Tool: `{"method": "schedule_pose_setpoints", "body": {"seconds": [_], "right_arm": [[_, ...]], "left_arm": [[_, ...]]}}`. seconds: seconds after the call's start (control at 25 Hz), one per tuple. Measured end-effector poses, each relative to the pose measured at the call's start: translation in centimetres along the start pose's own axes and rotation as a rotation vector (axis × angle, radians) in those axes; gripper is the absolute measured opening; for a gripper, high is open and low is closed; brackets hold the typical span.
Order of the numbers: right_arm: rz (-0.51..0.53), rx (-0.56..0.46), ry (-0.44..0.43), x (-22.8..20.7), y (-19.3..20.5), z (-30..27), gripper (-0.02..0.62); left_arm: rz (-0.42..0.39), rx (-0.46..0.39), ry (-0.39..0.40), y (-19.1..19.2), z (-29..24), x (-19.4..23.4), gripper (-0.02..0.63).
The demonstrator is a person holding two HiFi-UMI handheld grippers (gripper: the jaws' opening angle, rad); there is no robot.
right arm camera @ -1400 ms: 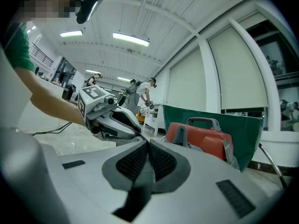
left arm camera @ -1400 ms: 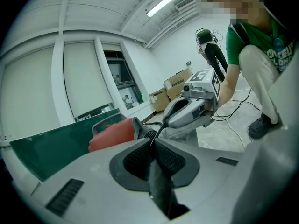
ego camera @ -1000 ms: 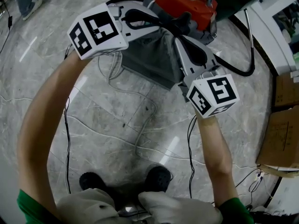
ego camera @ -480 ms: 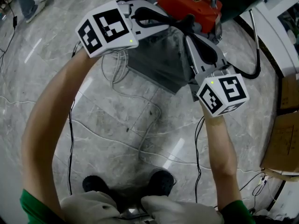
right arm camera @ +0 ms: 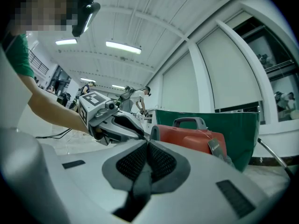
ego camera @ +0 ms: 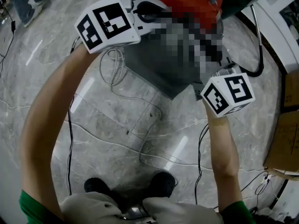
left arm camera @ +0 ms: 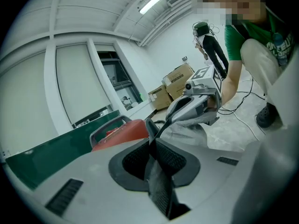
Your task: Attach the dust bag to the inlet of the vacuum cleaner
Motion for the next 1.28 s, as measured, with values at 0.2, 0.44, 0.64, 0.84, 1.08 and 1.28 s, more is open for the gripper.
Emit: {"method": "schedule_pose_setpoints", "body": {"seconds": [0.2,0.44,0.64,0.84,1.08,1.28], "right_arm": [[-0.026,-0.012,0.02,-1.0,0.6,-0.2,0.02],[-0.047,-0.002,0.033,-1.1,0.8,-0.4,0.02],[-0.035,0.013,0.064,-0.7,0.8,-0.3,0.02],[0.001,0.019,0.106,-0.2,0.2,1.0,0.02],[0.085,-0.035,0.12,2.8,-2.5,3.8,0.02],[0.103,-0.126,0.081,6.9,-5.7,5.3,0.02]], "left_arm": [[0.004,0.016,-0.019,0.2,-0.9,0.2,0.041],[0.084,-0.017,-0.11,0.9,-0.9,-0.3,0.041],[0.072,-0.01,-0.184,0.8,-0.9,-0.9,0.043],[0.025,0.02,-0.244,0.3,-0.2,-1.5,0.044],[0.009,-0.012,-0.249,-1.5,1.9,-2.2,0.043],[0.027,-0.061,-0.295,-3.1,3.2,-3.8,0.04]]}}
Point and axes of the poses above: the fingertips, and each gripper's own axes: z backward along the fingers, x to its left, y out of its underside, the point moved 8 cm from there along z, backward along the fingers, and after that the axes turned 8 degrees about -z, right-handed, at the moved point
